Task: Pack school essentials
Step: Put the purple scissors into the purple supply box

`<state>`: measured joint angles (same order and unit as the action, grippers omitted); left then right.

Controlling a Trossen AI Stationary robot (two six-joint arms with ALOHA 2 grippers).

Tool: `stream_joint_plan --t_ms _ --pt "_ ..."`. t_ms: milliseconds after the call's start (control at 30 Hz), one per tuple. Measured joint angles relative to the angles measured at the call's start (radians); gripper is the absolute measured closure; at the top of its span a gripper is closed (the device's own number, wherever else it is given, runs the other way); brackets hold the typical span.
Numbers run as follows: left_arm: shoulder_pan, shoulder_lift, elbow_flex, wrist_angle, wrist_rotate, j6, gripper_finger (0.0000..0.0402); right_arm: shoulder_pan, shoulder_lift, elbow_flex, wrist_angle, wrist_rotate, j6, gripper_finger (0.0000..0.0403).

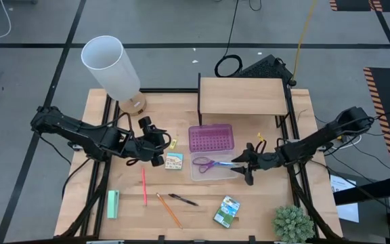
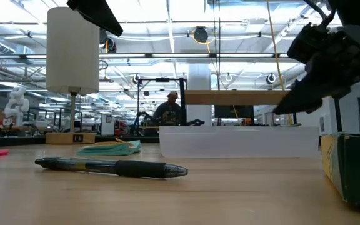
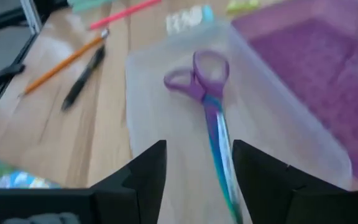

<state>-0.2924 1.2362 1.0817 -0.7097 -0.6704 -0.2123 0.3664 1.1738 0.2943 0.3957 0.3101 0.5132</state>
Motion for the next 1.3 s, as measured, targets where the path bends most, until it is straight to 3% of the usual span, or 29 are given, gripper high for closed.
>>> stream_joint_plan --t_ms 200,433,767,1033,1300 --pt "0.0 0.0 0.0 0.006 0.0 0.004 0.0181 0.002 -0.161 0.0 -0.264 -0.025 0.106 0.0272" --pt "0.0 0.0 0.0 0.007 0.0 0.005 0.0181 0.002 -0.196 0.0 -0.363 -0.028 0.115 0.0327" --pt "0.0 0.0 0.0 0.011 0.0 0.008 0.0181 0.002 -0.105 0.0 -0.302 -0.023 0.072 0.0398" --pt "0.0 0.0 0.0 0.012 0.0 0.007 0.0181 0.002 -0.092 0.0 -0.201 -0.027 0.004 0.0402" --pt "0.0 0.0 0.0 0.013 -0.001 0.008 0.0181 0.0 -0.091 0.014 -0.179 -0.026 0.068 0.0402"
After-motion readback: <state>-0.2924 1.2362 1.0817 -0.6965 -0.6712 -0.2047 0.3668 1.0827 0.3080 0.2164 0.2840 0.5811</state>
